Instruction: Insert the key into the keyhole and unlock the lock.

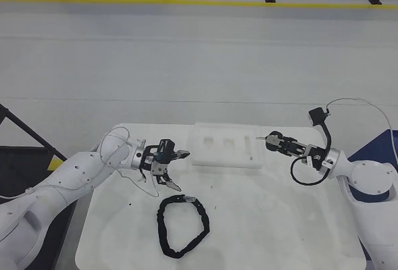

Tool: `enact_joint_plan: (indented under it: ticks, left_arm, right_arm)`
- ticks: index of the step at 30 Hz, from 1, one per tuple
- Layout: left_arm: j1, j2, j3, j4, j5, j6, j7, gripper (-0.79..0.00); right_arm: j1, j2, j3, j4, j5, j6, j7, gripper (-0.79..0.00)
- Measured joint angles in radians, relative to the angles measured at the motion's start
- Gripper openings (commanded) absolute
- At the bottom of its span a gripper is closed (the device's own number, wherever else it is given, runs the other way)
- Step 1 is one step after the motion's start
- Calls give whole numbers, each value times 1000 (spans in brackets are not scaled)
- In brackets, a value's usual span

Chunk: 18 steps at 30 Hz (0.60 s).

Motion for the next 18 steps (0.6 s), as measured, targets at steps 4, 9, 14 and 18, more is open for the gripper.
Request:
enact_joint_plan:
  ticks: [4,9,14,18]
  left_arm:
    - [-7,-2,43,9,1,-2,-2,0]
    - [-9,-12,53,26,47,-1,-12,0]
    - [-11,-15,53,33,57,-1,-23,0]
    - [-11,-15,53,33,57,-1,-22,0]
  right_arm:
    - [0,0,0,0,0,0,0,-785]
    - [0,0,0,0,0,0,0,-785]
    - [0,0,0,0,0,0,0,-785]
    - [0,0,0,0,0,0,0,-785]
